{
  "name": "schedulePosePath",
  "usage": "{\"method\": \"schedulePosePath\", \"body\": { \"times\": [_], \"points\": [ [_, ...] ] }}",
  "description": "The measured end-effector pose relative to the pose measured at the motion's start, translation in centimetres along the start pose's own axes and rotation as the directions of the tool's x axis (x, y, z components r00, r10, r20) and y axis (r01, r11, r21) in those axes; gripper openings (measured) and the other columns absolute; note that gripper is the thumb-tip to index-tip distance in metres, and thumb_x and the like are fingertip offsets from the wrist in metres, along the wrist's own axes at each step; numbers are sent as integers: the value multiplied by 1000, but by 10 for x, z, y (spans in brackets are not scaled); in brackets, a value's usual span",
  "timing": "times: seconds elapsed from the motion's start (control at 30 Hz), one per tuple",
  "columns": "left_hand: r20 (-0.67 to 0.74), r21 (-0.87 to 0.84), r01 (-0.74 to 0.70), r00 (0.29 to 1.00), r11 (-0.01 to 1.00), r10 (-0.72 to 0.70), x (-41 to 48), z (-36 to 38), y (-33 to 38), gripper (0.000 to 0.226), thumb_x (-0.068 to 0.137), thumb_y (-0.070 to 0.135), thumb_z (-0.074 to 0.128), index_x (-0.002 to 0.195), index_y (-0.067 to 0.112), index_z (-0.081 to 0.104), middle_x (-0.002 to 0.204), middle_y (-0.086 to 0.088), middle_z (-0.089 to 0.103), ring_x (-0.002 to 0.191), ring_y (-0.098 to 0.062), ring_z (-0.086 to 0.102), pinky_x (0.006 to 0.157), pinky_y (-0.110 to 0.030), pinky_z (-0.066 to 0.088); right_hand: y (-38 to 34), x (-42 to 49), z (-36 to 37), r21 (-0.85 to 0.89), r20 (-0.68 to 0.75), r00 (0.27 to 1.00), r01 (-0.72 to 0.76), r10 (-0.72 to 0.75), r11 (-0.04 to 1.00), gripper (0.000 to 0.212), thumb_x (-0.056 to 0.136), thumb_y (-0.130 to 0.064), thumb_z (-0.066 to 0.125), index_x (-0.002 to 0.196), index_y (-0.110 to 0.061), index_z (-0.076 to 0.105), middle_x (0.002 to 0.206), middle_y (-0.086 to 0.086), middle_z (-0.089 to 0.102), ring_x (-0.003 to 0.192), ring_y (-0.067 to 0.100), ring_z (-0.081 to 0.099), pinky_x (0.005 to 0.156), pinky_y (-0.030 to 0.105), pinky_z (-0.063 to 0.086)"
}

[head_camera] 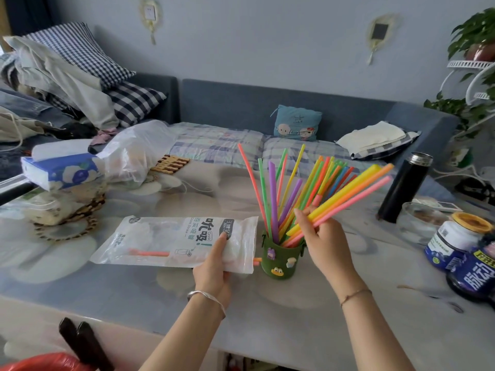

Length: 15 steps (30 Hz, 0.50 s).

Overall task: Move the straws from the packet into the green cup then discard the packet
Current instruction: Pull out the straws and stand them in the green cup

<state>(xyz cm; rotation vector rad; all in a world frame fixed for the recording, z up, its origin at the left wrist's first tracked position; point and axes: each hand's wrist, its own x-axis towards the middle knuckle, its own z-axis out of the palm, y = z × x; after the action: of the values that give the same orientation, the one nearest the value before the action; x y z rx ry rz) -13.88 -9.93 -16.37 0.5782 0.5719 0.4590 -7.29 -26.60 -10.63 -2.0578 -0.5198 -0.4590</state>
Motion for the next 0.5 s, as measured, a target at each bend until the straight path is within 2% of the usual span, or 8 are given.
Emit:
{"method": "schedulePosePath", "body": {
  "times": [0.07, 0.3, 0.4, 0.5],
  "points": [
    [-5, -2, 1, 1000, 1000, -1, 0, 0, 1, 41, 83, 7, 72, 122, 6, 61, 127, -14, 66, 116, -34, 63, 102, -60, 45, 2, 1, 3, -62, 46, 999, -14, 17, 998, 50, 84, -54, 44, 70, -10, 65, 58, 4, 63, 58, 17, 62, 52, 33, 48],
    [-12, -5, -4, 1000, 1000, 4, 0, -1, 2, 49, 83, 7, 71, 131, 5, 57, 128, -13, 66, 117, -33, 63, 102, -59, 45, 3, 1, 10, -158, 145, 982, -101, 124, 982, 38, 86, -46, 55, 78, -11, 67, 69, 1, 68, 63, 13, 64, 56, 24, 51],
    [-10, -6, -8, 1000, 1000, 8, 2, -2, 2, 53, 82, 9, 73, 132, 6, 56, 130, -13, 65, 117, -35, 63, 102, -61, 45, -3, 3, 9, -61, 74, 991, -106, 110, 993, 31, 83, -45, 60, 82, -15, 70, 67, 1, 69, 63, 12, 66, 58, 28, 55],
    [-3, -12, -8, 1000, 1000, 8, 1, -2, 3, 50, 83, 8, 72, 131, 4, 57, 129, -13, 66, 117, -33, 63, 103, -59, 44, -8, 6, 4, 64, 1, 994, -112, 112, 992, 32, 83, -42, 63, 80, -11, 68, 67, 8, 68, 66, 18, 65, 61, 32, 53]
  ]
}}
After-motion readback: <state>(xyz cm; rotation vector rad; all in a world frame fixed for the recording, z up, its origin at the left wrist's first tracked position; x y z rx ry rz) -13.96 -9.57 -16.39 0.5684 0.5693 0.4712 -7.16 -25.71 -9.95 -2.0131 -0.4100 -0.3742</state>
